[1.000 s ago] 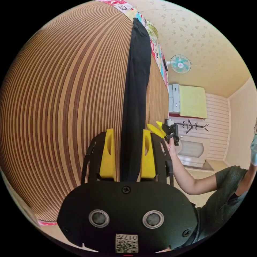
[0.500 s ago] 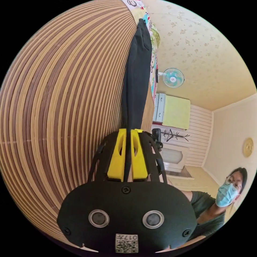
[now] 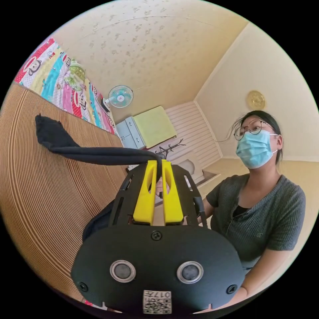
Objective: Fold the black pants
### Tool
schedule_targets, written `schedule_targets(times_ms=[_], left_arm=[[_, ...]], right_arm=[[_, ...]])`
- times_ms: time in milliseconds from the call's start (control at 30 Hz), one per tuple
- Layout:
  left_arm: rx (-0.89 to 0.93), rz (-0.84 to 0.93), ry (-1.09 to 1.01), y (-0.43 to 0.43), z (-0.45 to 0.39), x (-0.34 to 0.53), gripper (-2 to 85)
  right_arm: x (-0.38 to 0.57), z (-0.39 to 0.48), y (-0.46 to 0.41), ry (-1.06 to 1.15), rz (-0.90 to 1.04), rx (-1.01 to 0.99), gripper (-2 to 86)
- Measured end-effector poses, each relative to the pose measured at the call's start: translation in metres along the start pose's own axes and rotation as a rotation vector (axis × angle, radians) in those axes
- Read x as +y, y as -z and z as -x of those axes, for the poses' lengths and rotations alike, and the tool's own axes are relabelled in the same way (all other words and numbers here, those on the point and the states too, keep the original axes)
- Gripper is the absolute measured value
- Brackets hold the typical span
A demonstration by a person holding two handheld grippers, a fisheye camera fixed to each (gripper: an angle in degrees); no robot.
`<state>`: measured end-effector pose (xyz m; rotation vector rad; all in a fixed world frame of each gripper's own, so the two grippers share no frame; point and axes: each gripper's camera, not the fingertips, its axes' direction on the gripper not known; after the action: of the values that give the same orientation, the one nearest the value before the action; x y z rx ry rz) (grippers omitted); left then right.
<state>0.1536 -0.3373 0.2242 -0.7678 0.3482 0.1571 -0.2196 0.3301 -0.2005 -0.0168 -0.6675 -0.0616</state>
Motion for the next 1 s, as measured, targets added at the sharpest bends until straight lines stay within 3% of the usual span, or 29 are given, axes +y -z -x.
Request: schedule_targets(times_ms=[267,367,533,600,767,867,1000], left_arm=[[0.021,0.069,-0.175,-0.018,-0.154,-0.008,2.6],[-0.143,0.105,-0.158,-0.029,-0.168,-0.022,2.7],[-0.373,0.197,-0.064,-0.055,-0.11,-0.041,2.5],[-0.419,0.206,0.039,-0.061,-0.062,-0.047,2.8],[-0.538,0.246,0.062,-0.066,-0.008,-0.043,3.8],[-0.606,0.301,0.103,-0.07,0.025,-0.014,4.1],[-0.612,0.466,0.276,-0.084,0.077,0.073,4.0]], right_arm=[[0.016,0.161,-0.043,0.136,-0.009,-0.074,2.0],[0.002,0.176,-0.063,0.12,0.001,0.09,1.9],[-0.033,0.096,-0.118,-0.01,0.081,0.43,1.9],[-0.045,0.059,-0.138,-0.07,0.097,0.472,1.9],[-0.059,0.009,-0.202,-0.107,0.165,0.588,2.0],[-0.031,-0.012,-0.248,-0.117,0.24,0.689,2.2],[0.07,-0.063,-0.296,-0.324,0.33,0.687,2.6]])
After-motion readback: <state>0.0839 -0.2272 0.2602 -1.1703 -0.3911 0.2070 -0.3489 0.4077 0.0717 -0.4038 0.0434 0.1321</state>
